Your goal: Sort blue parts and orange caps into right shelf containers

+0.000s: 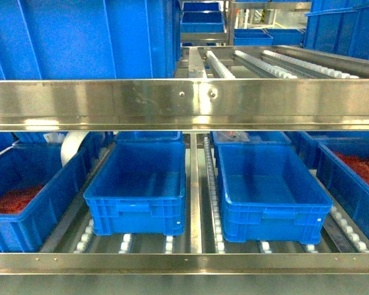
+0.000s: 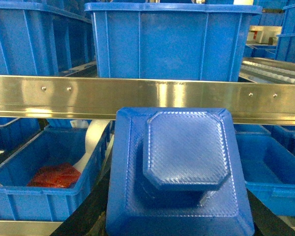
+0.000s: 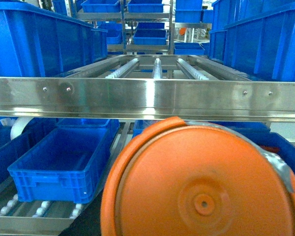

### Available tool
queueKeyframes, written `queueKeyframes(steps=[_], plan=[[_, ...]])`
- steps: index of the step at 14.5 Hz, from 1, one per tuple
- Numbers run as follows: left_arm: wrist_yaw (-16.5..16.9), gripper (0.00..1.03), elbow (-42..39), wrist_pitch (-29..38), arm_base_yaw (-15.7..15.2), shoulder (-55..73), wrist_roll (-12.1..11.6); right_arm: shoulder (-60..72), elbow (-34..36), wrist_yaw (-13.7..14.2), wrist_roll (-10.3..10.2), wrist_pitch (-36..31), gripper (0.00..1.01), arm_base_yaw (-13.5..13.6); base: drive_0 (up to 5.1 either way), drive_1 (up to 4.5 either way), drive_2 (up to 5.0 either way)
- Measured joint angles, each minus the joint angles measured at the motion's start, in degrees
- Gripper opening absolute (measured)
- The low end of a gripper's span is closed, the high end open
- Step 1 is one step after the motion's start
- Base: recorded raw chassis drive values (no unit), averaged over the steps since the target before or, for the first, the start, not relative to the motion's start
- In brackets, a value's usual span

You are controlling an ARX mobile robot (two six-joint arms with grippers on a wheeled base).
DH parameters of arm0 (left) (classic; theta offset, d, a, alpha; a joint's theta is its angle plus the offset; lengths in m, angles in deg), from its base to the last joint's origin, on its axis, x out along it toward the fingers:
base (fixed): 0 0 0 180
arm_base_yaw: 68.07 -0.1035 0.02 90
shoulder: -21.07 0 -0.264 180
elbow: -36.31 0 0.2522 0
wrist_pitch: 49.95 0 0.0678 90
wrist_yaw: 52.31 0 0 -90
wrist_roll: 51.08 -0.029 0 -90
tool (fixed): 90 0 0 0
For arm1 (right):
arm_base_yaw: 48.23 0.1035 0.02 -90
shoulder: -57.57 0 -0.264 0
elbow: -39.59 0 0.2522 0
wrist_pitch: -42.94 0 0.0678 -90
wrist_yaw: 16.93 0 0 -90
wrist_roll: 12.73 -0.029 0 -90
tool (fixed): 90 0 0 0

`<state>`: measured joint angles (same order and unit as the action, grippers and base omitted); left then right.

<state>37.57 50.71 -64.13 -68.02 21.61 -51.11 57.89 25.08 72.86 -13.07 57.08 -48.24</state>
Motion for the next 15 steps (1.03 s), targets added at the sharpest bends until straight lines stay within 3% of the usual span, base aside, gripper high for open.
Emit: queueKeyframes(steps=[15], plan=[[0.1,0.41,0.0,0.0,0.0,0.0,0.0,0.0,0.0,0.2,0.0,-0.1,0.45,0.0,0.0,0.00,0.0]])
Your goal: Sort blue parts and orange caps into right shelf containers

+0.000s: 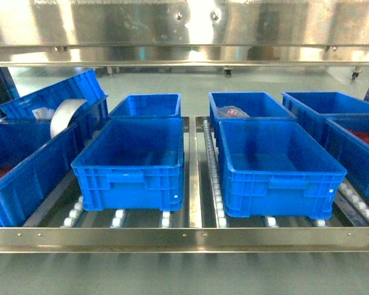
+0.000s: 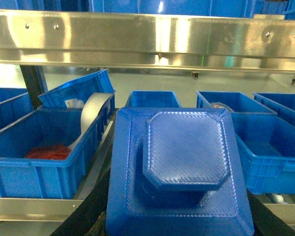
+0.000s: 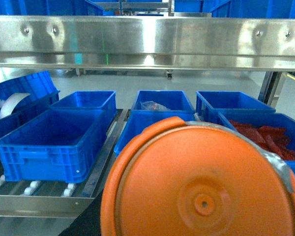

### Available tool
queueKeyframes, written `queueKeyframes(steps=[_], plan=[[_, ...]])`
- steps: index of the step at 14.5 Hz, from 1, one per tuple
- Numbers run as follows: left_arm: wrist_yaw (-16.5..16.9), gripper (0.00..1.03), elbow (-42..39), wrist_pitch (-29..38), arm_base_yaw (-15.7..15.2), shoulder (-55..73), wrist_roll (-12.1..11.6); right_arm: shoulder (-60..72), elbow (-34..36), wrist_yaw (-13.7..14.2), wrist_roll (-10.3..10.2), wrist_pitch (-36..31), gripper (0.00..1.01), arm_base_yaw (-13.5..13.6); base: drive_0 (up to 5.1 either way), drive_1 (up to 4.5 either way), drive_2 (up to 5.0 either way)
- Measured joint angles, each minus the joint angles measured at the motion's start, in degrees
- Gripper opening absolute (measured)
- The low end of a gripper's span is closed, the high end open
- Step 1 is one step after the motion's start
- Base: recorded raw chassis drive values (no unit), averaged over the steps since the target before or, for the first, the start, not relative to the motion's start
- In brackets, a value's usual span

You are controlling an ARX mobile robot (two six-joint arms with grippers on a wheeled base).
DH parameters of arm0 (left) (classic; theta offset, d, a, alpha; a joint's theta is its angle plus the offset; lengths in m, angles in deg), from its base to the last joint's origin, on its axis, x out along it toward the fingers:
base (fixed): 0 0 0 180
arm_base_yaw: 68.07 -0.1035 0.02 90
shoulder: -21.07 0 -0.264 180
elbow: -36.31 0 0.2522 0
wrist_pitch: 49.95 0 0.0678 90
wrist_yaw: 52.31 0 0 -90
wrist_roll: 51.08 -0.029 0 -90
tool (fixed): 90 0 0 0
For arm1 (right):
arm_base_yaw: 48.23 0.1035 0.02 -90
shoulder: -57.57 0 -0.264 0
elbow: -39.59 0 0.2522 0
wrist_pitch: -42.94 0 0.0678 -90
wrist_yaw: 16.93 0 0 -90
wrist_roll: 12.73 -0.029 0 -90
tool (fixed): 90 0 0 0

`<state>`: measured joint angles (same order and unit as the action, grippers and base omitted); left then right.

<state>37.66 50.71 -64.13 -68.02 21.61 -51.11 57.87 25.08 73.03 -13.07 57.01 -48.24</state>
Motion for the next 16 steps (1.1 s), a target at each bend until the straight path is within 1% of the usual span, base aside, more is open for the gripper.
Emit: queueKeyframes(steps=[16], plan=[[0.0,0.41,0.0,-0.1,0.0,0.0,0.0,0.0,0.0,0.0,0.0,0.2,0.45,0.0,0.0,0.00,0.0]])
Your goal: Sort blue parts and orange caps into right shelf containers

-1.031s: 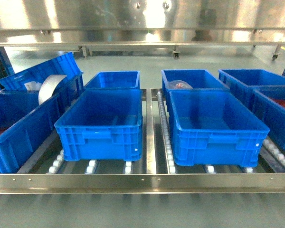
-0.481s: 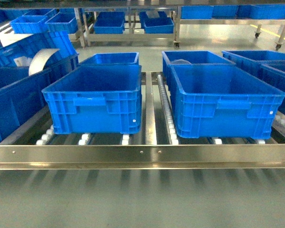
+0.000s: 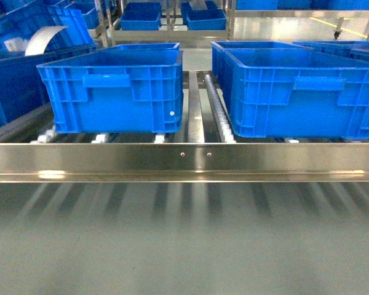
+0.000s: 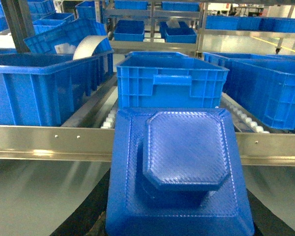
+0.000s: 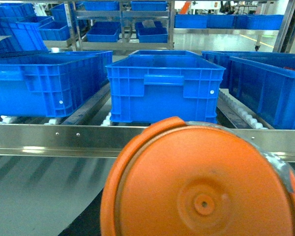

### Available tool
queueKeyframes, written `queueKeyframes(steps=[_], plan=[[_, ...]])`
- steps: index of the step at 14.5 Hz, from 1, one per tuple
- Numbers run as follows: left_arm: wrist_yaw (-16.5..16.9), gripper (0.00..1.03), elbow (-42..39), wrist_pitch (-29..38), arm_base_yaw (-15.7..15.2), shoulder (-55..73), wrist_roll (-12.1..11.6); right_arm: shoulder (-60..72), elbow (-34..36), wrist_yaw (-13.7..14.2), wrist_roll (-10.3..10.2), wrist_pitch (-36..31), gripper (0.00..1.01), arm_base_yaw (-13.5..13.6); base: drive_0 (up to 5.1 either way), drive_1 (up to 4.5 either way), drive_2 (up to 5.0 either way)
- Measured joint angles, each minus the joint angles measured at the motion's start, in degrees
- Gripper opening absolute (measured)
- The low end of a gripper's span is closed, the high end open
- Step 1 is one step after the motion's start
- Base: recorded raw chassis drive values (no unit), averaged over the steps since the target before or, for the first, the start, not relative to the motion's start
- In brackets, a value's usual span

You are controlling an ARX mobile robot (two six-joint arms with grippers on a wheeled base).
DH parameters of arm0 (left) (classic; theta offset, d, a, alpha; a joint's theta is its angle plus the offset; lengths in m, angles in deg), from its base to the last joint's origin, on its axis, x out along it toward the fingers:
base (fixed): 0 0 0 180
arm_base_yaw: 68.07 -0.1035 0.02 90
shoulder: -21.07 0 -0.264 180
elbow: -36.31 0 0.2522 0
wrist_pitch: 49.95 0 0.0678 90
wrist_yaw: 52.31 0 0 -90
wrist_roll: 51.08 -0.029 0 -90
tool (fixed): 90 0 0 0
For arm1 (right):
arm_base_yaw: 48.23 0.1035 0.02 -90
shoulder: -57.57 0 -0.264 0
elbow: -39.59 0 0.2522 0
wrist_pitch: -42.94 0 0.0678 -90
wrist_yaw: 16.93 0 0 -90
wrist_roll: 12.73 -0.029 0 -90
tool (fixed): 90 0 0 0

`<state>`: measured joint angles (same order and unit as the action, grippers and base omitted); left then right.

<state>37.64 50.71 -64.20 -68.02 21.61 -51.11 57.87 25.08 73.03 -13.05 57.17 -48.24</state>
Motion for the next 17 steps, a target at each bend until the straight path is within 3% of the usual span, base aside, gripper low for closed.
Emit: queueKeyframes(steps=[11,17], plan=[[0.0,0.41,0.0,0.0,0.0,0.0,0.0,0.0,0.0,0.0,0.0,0.0,0.45,0.0,0.0,0.00,0.0],[0.0,0.41,0.0,0.1,0.0,0.0,0.0,0.0,0.0,0.0,0.0,-0.1,0.45,0.0,0.1,4.26,-4.1]])
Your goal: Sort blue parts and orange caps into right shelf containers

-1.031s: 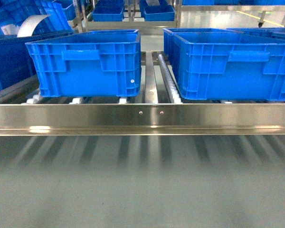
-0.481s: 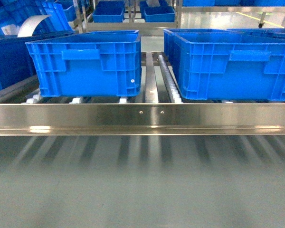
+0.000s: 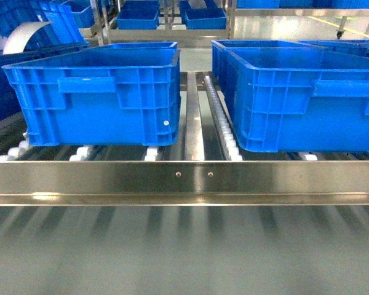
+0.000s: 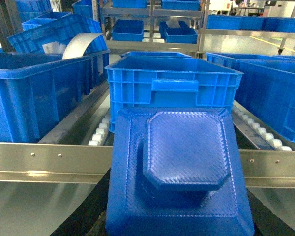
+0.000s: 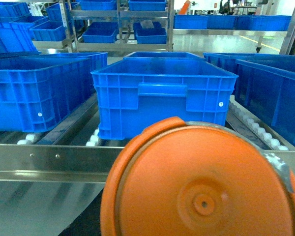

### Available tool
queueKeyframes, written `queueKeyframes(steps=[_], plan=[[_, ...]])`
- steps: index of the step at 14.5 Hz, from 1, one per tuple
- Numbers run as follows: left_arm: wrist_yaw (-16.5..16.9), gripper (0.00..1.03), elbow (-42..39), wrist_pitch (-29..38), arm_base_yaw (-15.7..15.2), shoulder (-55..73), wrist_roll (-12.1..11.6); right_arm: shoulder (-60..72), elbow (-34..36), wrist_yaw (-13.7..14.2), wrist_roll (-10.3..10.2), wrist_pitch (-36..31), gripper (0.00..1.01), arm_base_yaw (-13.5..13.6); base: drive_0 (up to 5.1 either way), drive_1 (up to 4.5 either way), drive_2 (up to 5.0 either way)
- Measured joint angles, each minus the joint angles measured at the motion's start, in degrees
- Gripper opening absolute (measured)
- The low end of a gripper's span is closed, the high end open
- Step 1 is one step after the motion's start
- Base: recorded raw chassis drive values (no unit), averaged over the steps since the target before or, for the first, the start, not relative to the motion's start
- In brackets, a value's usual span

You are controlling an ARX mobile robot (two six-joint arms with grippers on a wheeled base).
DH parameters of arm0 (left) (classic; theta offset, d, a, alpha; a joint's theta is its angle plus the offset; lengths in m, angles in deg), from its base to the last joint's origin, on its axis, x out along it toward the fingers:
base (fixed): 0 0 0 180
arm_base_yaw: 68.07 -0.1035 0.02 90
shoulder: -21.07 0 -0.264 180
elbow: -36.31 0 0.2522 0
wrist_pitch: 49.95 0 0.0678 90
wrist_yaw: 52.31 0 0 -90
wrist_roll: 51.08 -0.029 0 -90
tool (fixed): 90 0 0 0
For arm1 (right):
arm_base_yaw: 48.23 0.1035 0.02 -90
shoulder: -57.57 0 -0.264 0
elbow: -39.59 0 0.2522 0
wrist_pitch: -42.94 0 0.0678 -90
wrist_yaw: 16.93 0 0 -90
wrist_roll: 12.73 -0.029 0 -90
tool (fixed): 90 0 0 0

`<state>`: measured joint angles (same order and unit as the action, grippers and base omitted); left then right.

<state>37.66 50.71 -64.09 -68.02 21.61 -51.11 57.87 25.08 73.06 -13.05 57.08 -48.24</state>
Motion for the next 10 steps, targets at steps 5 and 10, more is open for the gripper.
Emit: queueKeyframes(steps=[5,10], plan=[[0.0,0.41,0.0,0.0,0.0,0.0,0.0,0.0,0.0,0.0,0.0,-0.2,0.45,0.0,0.0,4.29,-4.2],[0.1,0.41,0.0,0.0,0.0,0.0,0.0,0.0,0.0,0.0,0.0,0.0,0.45,0.0,0.0,4.26,-4.3]])
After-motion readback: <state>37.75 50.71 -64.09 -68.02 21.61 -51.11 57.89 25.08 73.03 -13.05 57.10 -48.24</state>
